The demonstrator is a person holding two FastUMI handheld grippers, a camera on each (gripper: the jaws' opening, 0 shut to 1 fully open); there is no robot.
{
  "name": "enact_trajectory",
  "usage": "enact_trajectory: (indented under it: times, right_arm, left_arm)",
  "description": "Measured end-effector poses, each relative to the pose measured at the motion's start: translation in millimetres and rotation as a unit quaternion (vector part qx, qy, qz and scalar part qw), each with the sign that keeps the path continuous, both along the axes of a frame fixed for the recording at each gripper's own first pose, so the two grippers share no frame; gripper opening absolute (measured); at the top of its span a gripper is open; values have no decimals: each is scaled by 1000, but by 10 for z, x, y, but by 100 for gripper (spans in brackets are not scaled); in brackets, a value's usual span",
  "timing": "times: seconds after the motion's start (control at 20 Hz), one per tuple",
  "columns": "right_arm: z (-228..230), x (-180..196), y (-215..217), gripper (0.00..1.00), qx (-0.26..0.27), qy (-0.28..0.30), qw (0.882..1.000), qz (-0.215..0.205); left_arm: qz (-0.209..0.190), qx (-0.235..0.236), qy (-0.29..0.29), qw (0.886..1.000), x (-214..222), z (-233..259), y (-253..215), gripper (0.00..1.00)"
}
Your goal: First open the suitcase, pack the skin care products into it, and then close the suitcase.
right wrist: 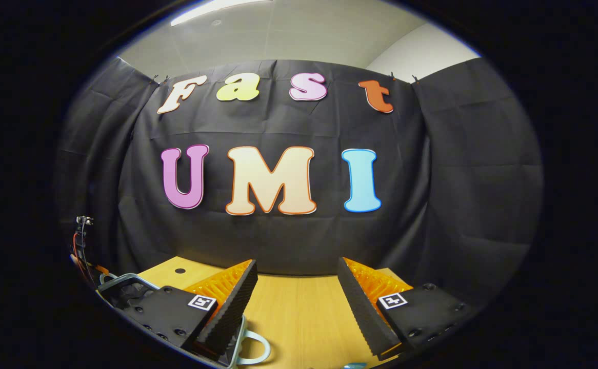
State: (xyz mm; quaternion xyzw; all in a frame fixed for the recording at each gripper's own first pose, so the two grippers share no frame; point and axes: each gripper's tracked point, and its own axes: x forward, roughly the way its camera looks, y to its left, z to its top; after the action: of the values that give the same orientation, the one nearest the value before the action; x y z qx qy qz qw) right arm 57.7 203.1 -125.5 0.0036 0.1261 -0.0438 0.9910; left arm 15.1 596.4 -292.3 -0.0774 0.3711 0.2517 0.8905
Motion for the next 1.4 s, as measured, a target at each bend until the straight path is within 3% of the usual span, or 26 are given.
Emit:
enact_trajectory:
  times: [0.05,0.1,0.15,0.2,0.3,0.35,0.45,0.7,0.85,0.95,1.15,1.4]
  right_arm:
    - [36,4,-80,99,-3,-6,1000,-1]
    - [78,3,-157,99,-2,-12,1000,-2]
    - [108,11,-230,99,2,-18,1000,-2]
    - [132,23,-314,99,4,-21,1000,-3]
    - [181,19,-521,98,5,-28,1000,-8]
    - [210,20,-618,98,6,-33,999,-10]
    - [268,22,-782,98,4,-44,999,-8]
    - [380,-70,-1209,98,-10,-65,998,-5]
    - [349,-140,-1411,96,-5,-65,998,3]
    - [358,-194,-1536,100,9,-67,998,7]
    - [312,-264,-1752,98,23,-69,997,20]
    - [269,-378,-1995,98,20,-70,997,36]
  left_arm:
    - [-2,5,-18,1000,66,112,-53,33]
    - [-7,9,-26,1000,62,192,-135,34]
    - [-11,13,-29,999,25,279,-241,53]
    - [-16,19,-35,999,20,372,-340,48]
    - [-31,30,-63,997,22,626,-610,61]
    - [-37,43,-79,995,34,773,-750,79]
    - [-63,65,-117,989,101,1067,-1136,96]
    - [-140,99,-149,974,192,1554,-2231,96]
    - [-179,86,-183,963,265,1771,-2954,96]
    - [-202,75,-192,957,258,1826,-3405,95]
    - [-247,59,-199,946,198,1736,-4238,95]
    - [-303,6,-179,936,-6,1349,-5370,96]
